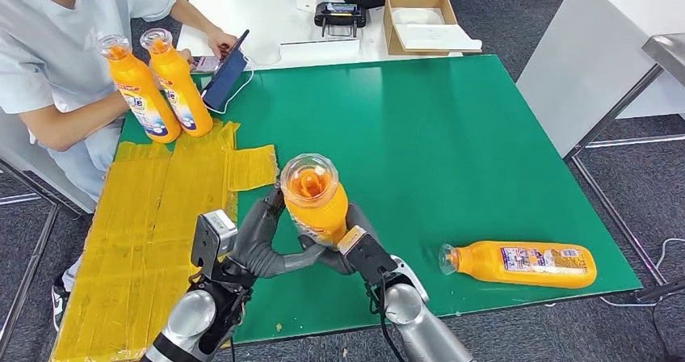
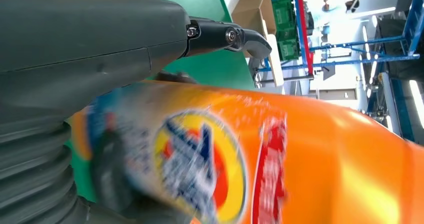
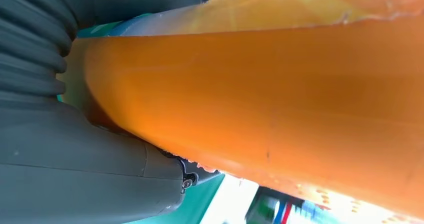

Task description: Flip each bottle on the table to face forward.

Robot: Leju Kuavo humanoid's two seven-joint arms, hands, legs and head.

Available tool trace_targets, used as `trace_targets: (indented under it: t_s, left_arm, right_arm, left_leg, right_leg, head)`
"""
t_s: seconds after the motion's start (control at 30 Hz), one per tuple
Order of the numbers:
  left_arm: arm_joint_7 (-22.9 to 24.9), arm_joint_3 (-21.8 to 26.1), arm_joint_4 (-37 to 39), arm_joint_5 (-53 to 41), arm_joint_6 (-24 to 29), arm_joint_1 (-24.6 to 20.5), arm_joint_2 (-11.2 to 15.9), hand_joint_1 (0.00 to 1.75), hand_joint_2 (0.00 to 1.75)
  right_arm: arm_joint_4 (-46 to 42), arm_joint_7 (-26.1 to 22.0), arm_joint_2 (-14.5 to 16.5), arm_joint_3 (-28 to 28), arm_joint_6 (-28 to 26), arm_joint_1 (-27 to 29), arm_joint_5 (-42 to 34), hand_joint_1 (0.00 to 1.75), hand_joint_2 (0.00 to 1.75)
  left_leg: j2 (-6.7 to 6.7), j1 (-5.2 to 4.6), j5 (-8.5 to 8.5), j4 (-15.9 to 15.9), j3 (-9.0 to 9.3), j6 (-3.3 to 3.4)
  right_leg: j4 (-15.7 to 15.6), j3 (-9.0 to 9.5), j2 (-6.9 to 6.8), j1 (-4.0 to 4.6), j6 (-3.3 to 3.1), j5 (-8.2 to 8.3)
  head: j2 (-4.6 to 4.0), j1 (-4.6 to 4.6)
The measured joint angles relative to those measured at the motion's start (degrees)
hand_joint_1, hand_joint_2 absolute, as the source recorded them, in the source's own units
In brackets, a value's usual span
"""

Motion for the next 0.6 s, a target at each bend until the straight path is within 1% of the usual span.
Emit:
trace_targets:
  t_s: [0.1,0.33,0.6]
  left_arm:
    - [-0.1,0.6,0.0,0.2,0.1,0.0,0.1,0.0,1.75]
    - [-0.5,2.0,0.0,2.2,-0.4,0.4,0.5,0.0,1.75]
    - [-0.3,3.9,-0.7,6.4,-3.9,0.7,1.1,0.0,1.75]
  right_arm:
    - [-0.1,0.0,0.0,2.1,1.6,0.0,0.6,1.75,1.75]
    - [-0.1,0.5,0.0,5.3,2.0,-1.0,2.7,1.75,1.75]
    - [0.6,1.1,-0.1,7.4,2.0,-2.7,4.1,1.75,1.75]
  left_leg:
    - [-0.01,0.0,0.0,0.0,0.0,0.0]
    - [0.0,0.0,0.0,0.0,0.0,0.0]
    - [0.01,0.0,0.01,0.0,0.0,0.0]
  right_leg:
    - [0.0,0.0,0.0,0.0,-0.01,0.0]
    - [0.0,0.0,0.0,-0.01,0.0,0.0]
    - [0.0,-0.01,0.0,0.0,0.0,0.0]
  head:
    - [0.0,0.01]
    - [0.0,0.01]
    - [0.0,0.0]
